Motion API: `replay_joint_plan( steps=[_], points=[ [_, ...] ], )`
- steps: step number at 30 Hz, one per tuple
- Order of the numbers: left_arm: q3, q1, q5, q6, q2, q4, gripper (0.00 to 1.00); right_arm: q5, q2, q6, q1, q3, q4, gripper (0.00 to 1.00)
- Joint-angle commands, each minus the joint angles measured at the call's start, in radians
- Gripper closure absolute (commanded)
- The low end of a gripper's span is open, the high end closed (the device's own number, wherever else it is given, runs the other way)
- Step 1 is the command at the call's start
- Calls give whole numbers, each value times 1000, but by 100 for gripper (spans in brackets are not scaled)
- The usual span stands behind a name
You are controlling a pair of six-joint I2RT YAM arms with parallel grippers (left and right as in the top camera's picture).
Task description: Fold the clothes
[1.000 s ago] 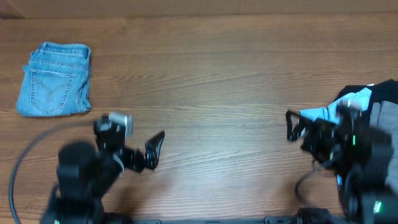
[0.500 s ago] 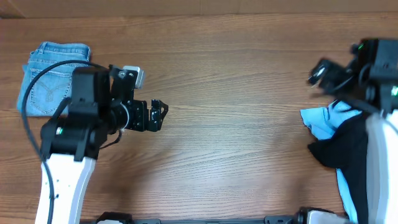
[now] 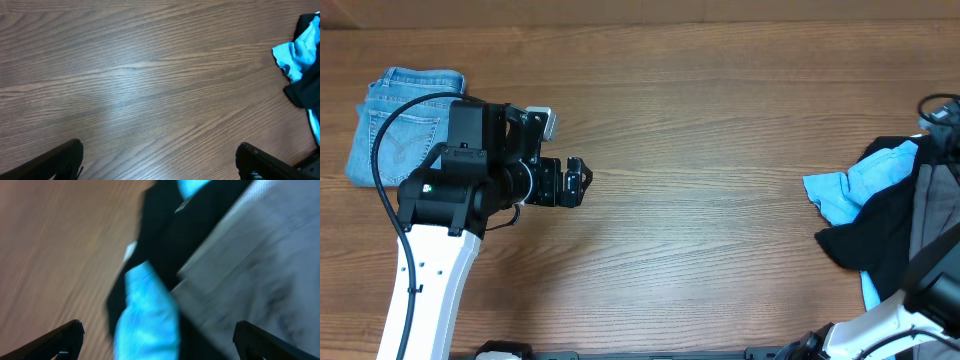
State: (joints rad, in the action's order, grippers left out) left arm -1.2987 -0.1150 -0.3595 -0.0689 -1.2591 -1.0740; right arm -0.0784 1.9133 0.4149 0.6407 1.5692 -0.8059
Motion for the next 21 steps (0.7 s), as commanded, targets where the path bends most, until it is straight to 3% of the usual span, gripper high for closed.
replay_joint_plan(
  steps=[1, 16, 18, 19, 21],
  points=[
    [-23, 8, 1, 10, -10, -1, 0, -26, 37, 7, 48, 24, 40, 0],
    [-22, 8, 0, 8, -11, 19, 0, 7, 210, -64, 45, 13, 57, 7],
    [-22, 8, 0, -6, -11, 19, 0, -11, 210, -64, 45, 3, 55, 18],
    [-23, 8, 0, -11, -11, 20, 0, -33, 210, -63, 45, 1, 48, 29],
    [-22, 8, 0, -11, -11, 19, 0, -81, 211, -60, 45, 1, 24, 62]
  ],
)
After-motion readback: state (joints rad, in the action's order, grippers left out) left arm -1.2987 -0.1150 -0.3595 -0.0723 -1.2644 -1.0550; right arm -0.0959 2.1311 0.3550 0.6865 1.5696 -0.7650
